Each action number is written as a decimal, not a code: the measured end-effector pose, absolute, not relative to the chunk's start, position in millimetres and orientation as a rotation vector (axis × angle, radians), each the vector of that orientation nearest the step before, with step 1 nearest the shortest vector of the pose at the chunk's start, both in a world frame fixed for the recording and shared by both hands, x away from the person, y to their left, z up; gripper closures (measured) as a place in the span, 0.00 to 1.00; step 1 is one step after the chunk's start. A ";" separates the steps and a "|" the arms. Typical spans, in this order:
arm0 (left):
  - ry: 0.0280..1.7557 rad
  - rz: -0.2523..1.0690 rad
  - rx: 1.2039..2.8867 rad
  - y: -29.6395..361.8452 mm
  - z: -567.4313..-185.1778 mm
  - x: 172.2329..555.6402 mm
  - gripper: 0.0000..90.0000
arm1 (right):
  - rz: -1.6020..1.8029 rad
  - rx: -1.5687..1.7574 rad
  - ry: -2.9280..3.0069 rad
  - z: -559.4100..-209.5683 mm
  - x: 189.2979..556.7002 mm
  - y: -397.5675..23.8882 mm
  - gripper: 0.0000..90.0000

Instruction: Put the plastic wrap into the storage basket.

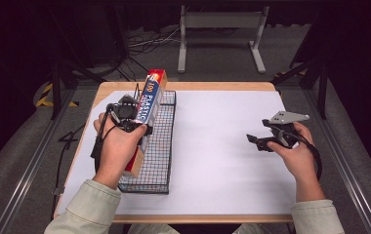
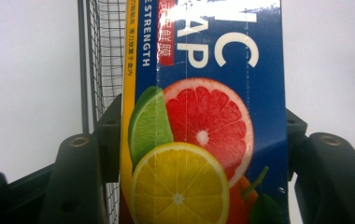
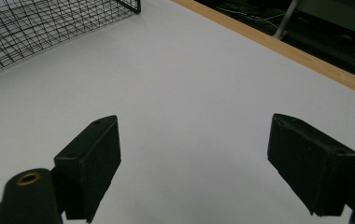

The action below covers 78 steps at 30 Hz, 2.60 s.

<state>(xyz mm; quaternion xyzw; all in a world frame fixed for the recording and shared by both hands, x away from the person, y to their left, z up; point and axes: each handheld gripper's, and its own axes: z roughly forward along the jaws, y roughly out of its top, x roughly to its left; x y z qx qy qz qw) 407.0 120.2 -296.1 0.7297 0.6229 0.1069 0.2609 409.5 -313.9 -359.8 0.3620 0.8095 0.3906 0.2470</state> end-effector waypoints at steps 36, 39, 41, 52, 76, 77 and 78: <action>1.823 0.256 1.937 92.1 -365.7 419.3 0.44 | 1.086 0.954 2.227 -359.4 404.5 -302.1 0.19; 1.852 0.266 1.942 93.1 -371.7 420.9 0.44 | 1.091 0.947 2.231 -359.1 403.5 -301.2 0.19; 1.854 0.273 1.956 93.4 -374.3 421.7 0.44 | 1.094 0.948 2.240 -359.9 403.4 -300.0 0.18; 1.885 0.244 2.000 90.1 -386.4 425.8 0.44 | 1.089 0.941 2.241 -360.5 403.5 -298.9 0.18; 1.865 0.320 1.997 83.6 -387.0 430.7 0.37 | 1.077 0.917 2.251 -363.5 403.8 -296.6 0.18; 1.859 0.331 2.002 83.1 -385.0 430.3 0.37 | 1.075 0.922 2.255 -364.0 403.9 -296.6 0.18; 1.850 0.337 2.002 83.0 -382.6 430.0 0.36 | 1.077 0.923 2.254 -364.3 404.0 -296.4 0.18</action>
